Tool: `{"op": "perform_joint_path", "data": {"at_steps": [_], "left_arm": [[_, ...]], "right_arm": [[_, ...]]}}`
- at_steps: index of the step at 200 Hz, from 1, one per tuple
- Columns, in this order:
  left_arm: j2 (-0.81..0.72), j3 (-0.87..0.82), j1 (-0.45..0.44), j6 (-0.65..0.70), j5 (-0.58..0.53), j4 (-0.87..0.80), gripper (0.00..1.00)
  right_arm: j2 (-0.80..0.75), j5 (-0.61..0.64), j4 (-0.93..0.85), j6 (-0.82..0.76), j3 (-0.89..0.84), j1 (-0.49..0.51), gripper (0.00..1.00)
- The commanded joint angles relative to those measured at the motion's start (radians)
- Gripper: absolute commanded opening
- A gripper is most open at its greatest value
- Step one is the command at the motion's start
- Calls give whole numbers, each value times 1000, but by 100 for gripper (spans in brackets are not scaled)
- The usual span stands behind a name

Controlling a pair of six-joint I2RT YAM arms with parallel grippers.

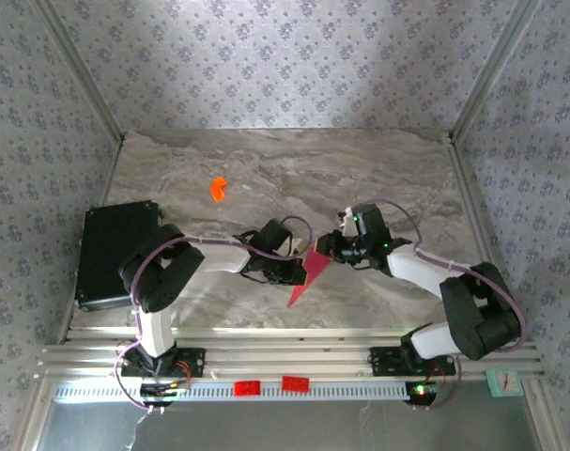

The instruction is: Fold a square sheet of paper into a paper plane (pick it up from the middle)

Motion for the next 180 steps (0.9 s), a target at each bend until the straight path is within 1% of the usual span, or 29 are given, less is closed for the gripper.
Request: {"op": "perform_joint_path", "data": {"at_steps": [1,7,12,29,47,58,77,91,127,145,158,170,180], "left_arm": [[55,-58,-3,14,-56,-151,0],[55,-58,-2,12,-55,-150,0],[56,-57,-3,13,-54,-148,0],[59,-53,-1,14,-49,-145,0],[65,-53,-2,14,-43,-140,0],[66,-56,-1,14,-39,-138,0],[73,-60,-1,19,-36,-137,0],[77,-67,-2,25,-36,-133,0],[96,-75,-1,30,-28,-123,0],[103,-76,-1,31,-26,-124,0],[104,-76,-1,33,-28,-127,0],[103,-76,-2,34,-27,-129,0],[101,-76,-1,31,-25,-124,0]], "right_arm": [[28,15,-52,-6,-13,40,5],[48,15,-36,7,-21,49,1],[59,11,-26,14,-25,53,0],[103,4,0,27,-27,64,0],[130,24,-34,5,-16,60,0],[149,31,-47,-2,-16,40,0],[176,27,-13,12,-35,-14,0],[184,5,0,13,-40,-52,0],[203,30,-54,-23,-17,-97,0],[200,27,-53,-21,-12,-126,0],[179,-7,-50,-12,-3,-136,0],[138,-47,-39,-3,15,-127,0],[100,-46,-62,-5,34,-108,0]]}}
